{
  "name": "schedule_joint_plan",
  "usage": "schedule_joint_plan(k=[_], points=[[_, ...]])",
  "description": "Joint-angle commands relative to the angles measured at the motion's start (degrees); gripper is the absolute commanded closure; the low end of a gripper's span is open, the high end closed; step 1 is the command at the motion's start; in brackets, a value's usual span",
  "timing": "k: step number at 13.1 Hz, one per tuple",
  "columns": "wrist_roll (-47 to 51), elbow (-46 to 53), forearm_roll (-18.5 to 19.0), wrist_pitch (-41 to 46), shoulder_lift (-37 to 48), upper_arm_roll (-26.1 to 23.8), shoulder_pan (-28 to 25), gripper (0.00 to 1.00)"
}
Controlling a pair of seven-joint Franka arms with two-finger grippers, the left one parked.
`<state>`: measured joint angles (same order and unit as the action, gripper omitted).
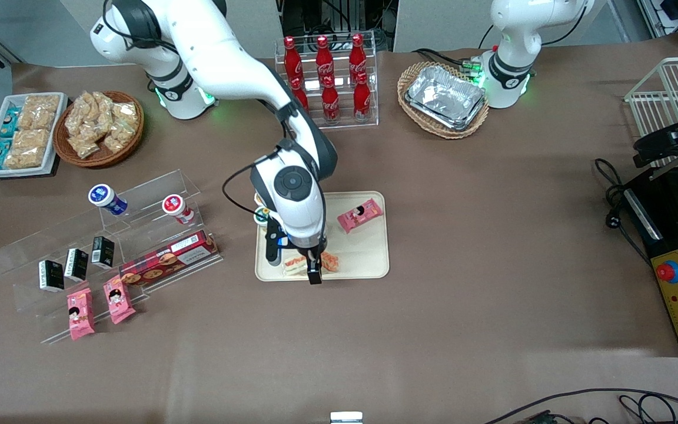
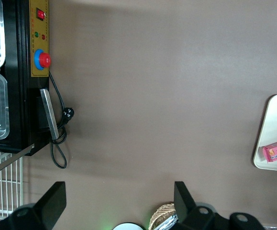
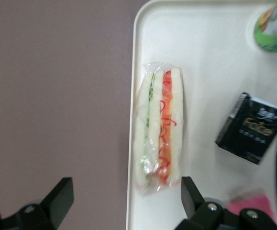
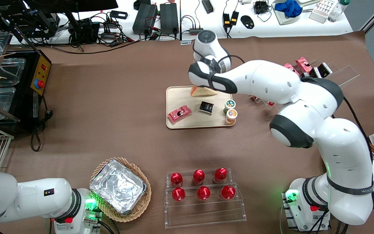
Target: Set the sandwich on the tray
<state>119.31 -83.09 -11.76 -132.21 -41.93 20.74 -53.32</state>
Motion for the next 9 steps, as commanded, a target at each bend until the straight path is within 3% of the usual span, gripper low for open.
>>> schedule_joint_plan(k=[1, 6, 9], points=[[-13.26, -0.59, -0.90, 13.33, 7.90, 0.18, -1.43, 0.00], [-49.00, -0.94, -0.72, 33.74, 18.45, 0.62, 5.94, 0.00], [-63.10, -3.57, 8.22, 36.05, 23.81, 2.20, 7.17, 0.00]])
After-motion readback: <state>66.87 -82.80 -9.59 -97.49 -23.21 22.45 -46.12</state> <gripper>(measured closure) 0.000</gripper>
